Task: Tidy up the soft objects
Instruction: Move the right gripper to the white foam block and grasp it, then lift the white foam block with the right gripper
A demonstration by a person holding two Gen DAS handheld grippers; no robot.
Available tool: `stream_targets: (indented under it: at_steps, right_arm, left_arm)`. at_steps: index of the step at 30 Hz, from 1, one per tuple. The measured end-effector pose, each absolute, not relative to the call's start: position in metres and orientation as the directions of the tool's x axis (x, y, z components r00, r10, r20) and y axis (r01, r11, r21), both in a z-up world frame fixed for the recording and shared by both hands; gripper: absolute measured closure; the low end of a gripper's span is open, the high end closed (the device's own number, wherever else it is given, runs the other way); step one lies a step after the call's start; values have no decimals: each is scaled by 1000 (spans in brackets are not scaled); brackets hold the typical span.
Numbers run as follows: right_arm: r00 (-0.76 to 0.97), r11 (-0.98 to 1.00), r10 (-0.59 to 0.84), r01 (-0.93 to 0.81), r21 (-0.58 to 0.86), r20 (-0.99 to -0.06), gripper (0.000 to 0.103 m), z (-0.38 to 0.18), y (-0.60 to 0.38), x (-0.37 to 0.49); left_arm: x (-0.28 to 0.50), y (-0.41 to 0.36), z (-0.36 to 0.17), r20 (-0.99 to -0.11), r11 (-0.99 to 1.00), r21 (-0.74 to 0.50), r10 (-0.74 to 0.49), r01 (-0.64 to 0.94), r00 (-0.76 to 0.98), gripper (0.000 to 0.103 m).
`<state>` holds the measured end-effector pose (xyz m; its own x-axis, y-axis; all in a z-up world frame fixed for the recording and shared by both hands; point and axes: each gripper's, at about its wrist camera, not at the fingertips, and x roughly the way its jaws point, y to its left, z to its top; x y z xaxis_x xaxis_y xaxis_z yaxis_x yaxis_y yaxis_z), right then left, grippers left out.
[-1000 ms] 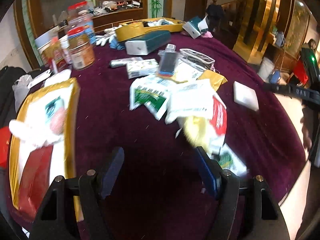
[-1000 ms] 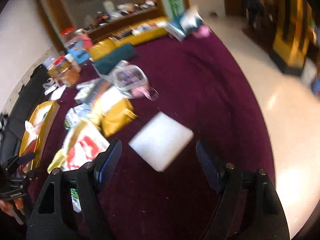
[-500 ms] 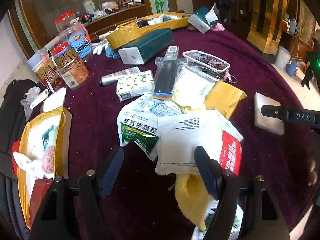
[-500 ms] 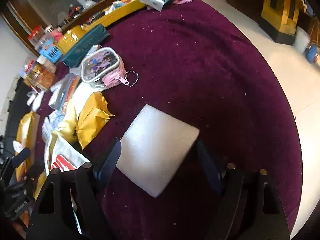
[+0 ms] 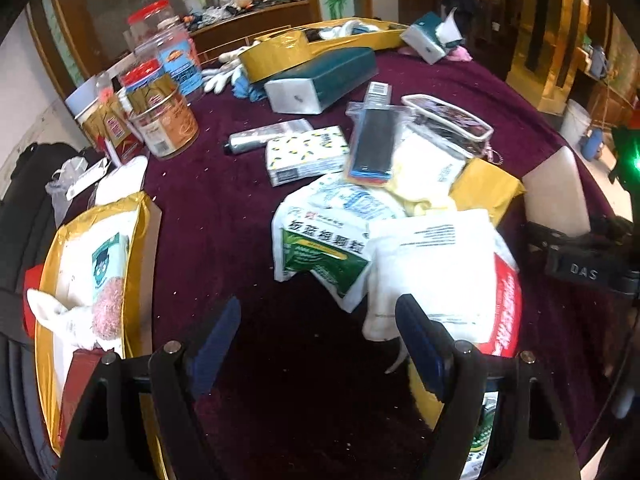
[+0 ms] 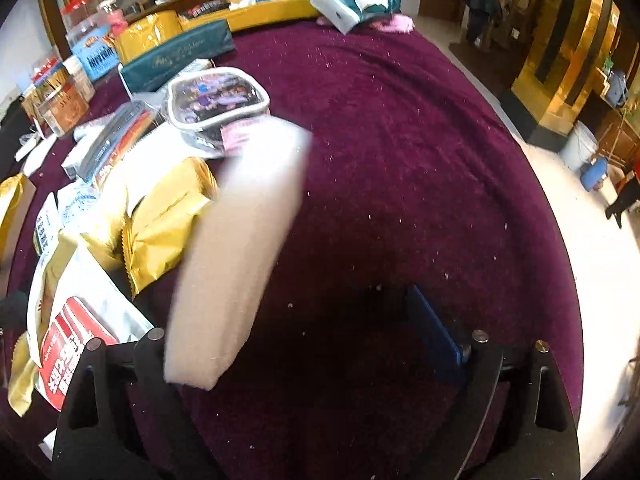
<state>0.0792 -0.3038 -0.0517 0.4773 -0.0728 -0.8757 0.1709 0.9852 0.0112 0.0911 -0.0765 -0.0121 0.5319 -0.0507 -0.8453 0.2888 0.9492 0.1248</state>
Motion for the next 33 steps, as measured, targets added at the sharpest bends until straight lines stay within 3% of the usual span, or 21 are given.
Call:
stream_targets:
  at_steps: [4, 9, 15, 21, 22, 24, 25, 26, 29, 33]
  right_arm:
    - [518, 990, -56, 142, 22, -854, 13, -53, -305, 82]
    - [529, 999, 4, 34, 26, -848, 1, -58, -301, 86]
    - [590, 965, 166, 70, 254, -790, 0, -51, -328, 79]
    - [601, 936, 205, 110, 334, -772, 1, -50, -325, 85]
    - [604, 942, 179, 122, 313, -776, 4, -50, -322, 86]
    - [645, 955, 133, 119, 271, -753, 31, -46, -317, 85]
    - [648, 962, 113, 118, 247, -753, 65, -45, -316, 85]
    - [650, 968, 95, 118, 223, -754, 82, -46, -315, 86]
    - [664, 961, 118, 111, 254, -739, 83, -46, -319, 84]
    - [690, 915, 235, 81, 396, -684, 90, -46, -336, 78]
  left_arm:
    - [85, -89, -6, -836, 936, 138, -66, 325, 544, 23]
    - [84, -97, -3, -833, 926, 156, -64, 345, 549, 23]
    - [85, -85, -5, -842, 939, 133, -62, 317, 536, 23]
    - [90, -72, -5, -845, 952, 110, -62, 287, 531, 23]
    - [91, -72, -5, -845, 952, 109, -62, 285, 532, 23]
    - [92, -73, -6, -845, 952, 110, -61, 285, 531, 23]
    - [92, -75, -7, -847, 950, 112, -61, 290, 528, 23]
    - [92, -77, -8, -848, 949, 116, -59, 294, 527, 23]
    - [89, -82, -9, -848, 943, 120, -66, 311, 526, 23]
    - [85, -83, -8, -841, 940, 138, -55, 311, 539, 23]
